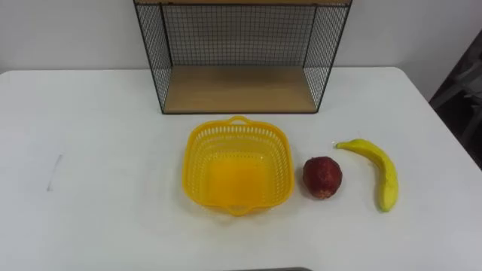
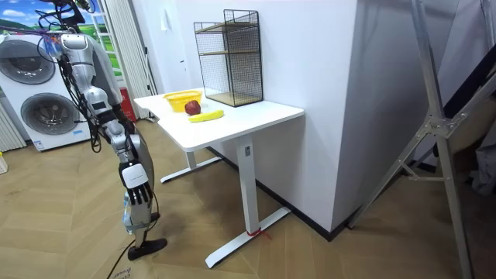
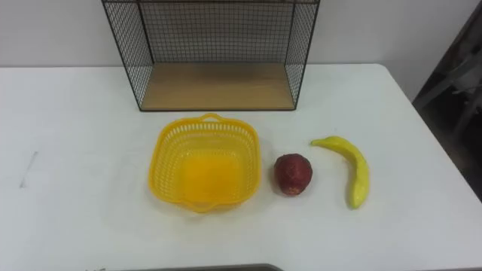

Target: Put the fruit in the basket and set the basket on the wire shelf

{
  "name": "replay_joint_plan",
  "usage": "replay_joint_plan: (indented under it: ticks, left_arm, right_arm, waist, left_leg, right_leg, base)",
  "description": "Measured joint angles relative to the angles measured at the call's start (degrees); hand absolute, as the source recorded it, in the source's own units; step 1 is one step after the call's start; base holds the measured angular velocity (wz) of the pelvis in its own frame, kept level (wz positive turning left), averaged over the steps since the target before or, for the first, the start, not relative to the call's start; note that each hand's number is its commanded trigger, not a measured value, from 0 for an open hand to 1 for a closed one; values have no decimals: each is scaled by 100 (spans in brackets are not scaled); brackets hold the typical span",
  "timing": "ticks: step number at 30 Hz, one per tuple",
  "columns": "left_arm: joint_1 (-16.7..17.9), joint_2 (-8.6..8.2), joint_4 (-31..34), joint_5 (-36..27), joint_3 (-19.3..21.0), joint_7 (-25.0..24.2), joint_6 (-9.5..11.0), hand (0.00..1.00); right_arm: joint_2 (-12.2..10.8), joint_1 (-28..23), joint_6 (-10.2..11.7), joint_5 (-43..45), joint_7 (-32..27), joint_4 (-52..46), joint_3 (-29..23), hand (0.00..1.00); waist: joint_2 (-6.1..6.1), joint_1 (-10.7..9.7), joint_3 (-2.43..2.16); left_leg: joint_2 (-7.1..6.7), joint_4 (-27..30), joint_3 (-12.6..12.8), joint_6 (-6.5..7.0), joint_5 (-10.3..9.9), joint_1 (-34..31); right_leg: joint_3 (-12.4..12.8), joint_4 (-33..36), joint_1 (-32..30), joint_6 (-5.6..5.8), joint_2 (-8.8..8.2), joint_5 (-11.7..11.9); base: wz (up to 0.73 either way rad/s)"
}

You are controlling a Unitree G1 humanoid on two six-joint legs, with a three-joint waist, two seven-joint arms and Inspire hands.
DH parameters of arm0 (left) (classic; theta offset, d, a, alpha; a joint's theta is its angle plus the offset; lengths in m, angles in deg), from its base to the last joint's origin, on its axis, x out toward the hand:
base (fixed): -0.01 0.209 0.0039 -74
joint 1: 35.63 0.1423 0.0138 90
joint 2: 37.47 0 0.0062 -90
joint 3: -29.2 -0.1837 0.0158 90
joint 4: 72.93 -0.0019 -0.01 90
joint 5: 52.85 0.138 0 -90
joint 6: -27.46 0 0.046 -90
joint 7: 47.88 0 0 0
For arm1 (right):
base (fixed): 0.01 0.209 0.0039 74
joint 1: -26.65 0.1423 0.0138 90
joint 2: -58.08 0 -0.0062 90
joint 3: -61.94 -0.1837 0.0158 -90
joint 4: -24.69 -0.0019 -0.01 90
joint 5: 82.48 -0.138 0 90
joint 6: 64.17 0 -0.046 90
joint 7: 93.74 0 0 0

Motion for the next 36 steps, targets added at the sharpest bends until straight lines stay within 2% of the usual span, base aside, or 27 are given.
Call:
replay_joint_plan:
  ticks: [11, 14, 20, 23, 25, 27, 29, 31, 36]
  left_arm:
    - [-11, -1, 10, -7, -3, 104, -1, 0]
    - [0, 3, 5, -12, 4, 136, 16, 0]
    - [-30, 3, 29, -5, 8, 109, 57, 0]
    - [37, 2, 27, -15, 133, 112, 145, 0]
    - [42, 12, 24, -26, 198, 127, 144, 0]
    - [63, 11, 28, -63, 290, 136, 158, 0]
    - [150, 8, 28, -130, 386, 157, 217, 0]
    - [246, -5, 30, -161, 613, 230, 366, 0]
    - [484, 21, 159, -252, 1138, 499, 531, 0]
  right_arm:
    - [0, 9, 2, -76, -33, -26, 0, 0]
    - [2, 20, 62, -133, -87, -26, -1, 0]
    - [14, -8, 103, -1044, -219, -28, -64, 0]
    - [17, -58, 127, -1960, -410, -3, -455, 0]
    - [11, -119, 254, -3398, -479, -31, -750, 0]
    - [-20, -151, 316, -4450, -547, -40, -1038, 0]
    - [-45, -156, 377, -5385, -603, -92, -1313, 0]
    - [-59, -276, 426, -6529, -718, -249, -1868, 0]
    - [-53, -296, 639, -7528, -1324, -769, -2971, 0]
  waist:
    - [69, -11, -14]
    - [91, -11, -17]
    - [67, -11, -16]
    - [54, -19, -15]
    - [32, -46, -14]
    - [10, -119, -14]
    - [1, -196, -15]
    - [1, -283, -15]
    - [-22, -542, -25]
  left_leg:
    - [-4, 4, 0, 0, 0, -12]
    - [-2, 5, 6, 0, 0, -11]
    - [-1, 7, -6, 0, 0, -15]
    - [2, 7, 35, 0, 0, -1]
    - [6, -18, 71, 0, 0, -3]
    - [5, -24, 72, 0, 0, 1]
    - [6, -7, 81, 0, 0, 0]
    - [6, -20, 92, 0, 0, 35]
    - [8, -37, 105, 0, 0, 7]
  right_leg:
    - [-17, 6, -3, 0, 0, 0]
    - [-20, 7, -2, 0, 1, 0]
    - [-48, 47, 3, 0, -3, 0]
    - [-5, 6, 0, 0, 2, 0]
    - [12, -2, 8, 0, 6, 0]
    - [7, -8, 8, 2, 5, 1]
    - [22, 10, 10, 2, 8, 3]
    - [36, 19, 24, 5, 9, 11]
    - [32, 16, 12, 6, 8, 12]
  base:
    - [0]
    - [0]
    - [1]
    - [-6]
    - [-5]
    - [0]
    - [-2]
    - [-2]
    - [0]
